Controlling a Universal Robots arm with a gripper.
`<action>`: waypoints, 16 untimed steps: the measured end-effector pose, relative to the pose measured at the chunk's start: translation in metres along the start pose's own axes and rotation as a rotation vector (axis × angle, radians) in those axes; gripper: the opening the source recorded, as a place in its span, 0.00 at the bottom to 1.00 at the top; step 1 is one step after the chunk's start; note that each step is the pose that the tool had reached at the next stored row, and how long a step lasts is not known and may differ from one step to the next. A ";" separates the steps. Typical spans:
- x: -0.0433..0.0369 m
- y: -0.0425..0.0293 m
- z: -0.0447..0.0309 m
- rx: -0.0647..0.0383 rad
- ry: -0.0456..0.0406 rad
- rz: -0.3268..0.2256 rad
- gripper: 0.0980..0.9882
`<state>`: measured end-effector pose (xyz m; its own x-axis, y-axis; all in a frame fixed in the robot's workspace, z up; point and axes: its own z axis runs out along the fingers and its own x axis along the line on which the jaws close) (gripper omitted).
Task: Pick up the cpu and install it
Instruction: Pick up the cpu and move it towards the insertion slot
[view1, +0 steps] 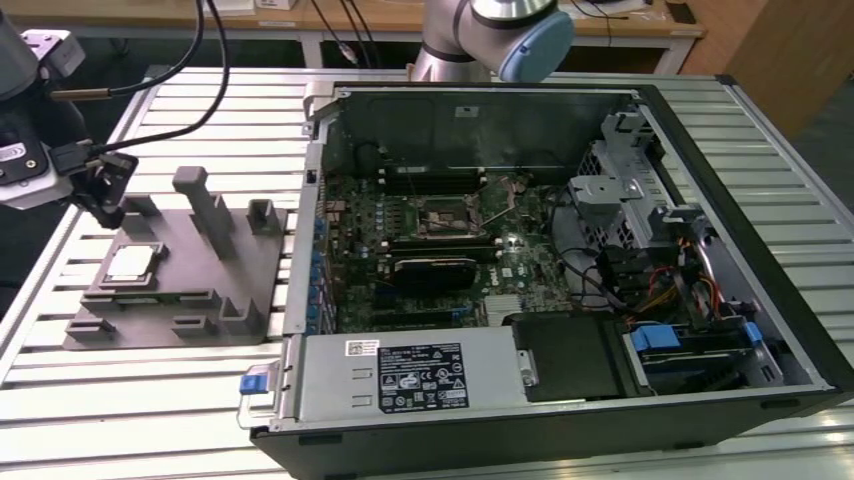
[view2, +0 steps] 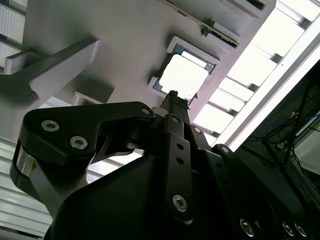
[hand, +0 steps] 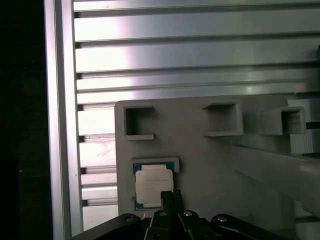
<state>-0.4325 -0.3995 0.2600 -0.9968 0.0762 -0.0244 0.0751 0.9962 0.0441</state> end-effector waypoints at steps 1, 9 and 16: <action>0.0003 -0.0001 0.0009 0.000 0.0000 0.000 0.01; 0.0023 -0.0005 0.0072 0.000 -0.0001 0.000 0.01; 0.0043 -0.0011 0.0140 0.000 -0.0001 0.000 0.01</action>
<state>-0.4365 -0.3997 0.2459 -0.9968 0.0762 -0.0246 0.0751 0.9962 0.0441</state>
